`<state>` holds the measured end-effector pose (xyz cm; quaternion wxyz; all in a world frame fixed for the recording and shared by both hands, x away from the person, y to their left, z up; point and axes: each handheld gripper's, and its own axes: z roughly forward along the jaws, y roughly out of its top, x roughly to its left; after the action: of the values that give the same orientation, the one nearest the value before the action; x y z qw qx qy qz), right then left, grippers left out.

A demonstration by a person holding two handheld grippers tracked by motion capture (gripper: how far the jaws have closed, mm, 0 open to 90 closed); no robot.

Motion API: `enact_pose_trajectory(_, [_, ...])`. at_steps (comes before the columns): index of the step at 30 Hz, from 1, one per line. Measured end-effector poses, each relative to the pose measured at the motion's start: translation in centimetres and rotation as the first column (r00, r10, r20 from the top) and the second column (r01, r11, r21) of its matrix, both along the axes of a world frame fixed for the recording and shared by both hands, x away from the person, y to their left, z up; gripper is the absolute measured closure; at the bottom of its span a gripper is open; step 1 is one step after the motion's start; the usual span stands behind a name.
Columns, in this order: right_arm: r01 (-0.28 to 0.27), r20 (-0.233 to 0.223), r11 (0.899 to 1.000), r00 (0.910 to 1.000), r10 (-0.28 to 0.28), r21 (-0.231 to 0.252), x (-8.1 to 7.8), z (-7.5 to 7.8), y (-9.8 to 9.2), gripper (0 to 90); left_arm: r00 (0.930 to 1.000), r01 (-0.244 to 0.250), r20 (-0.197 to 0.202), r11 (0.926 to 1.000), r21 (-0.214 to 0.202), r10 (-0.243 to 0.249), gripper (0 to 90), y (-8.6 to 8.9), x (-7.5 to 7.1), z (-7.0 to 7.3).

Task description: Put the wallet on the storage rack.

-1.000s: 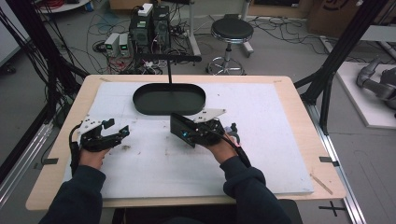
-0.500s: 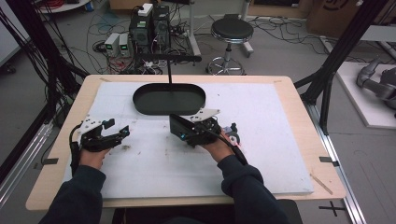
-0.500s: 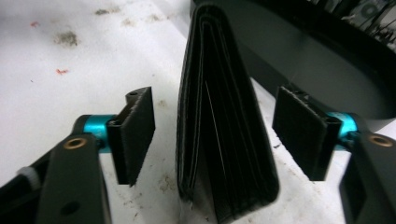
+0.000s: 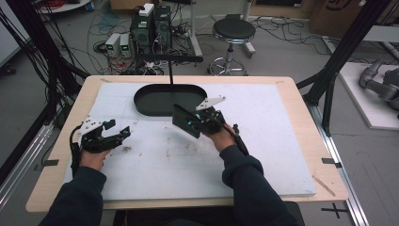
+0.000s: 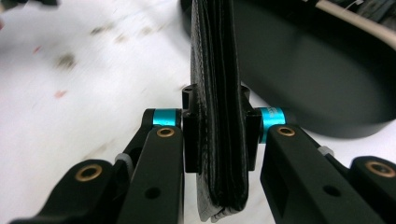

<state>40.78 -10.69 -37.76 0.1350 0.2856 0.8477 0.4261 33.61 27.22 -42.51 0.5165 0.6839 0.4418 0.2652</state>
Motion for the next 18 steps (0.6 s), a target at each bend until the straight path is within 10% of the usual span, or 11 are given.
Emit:
enact_pose_trajectory(8, [0.026,0.039,0.998,0.9988,-0.028,0.058,4.8,3.2,1.2,77.4,1.0,0.005,0.003,1.0,-0.007,-0.005,28.7,0.0,0.1,-0.1])
enact_pose_trajectory(18, [0.069,0.005,0.997,0.9976,-0.069,0.021,9.7,1.8,4.2,77.5,0.9999,0.013,0.005,0.9999,0.003,-0.013,28.7,-0.1,0.1,0.0])
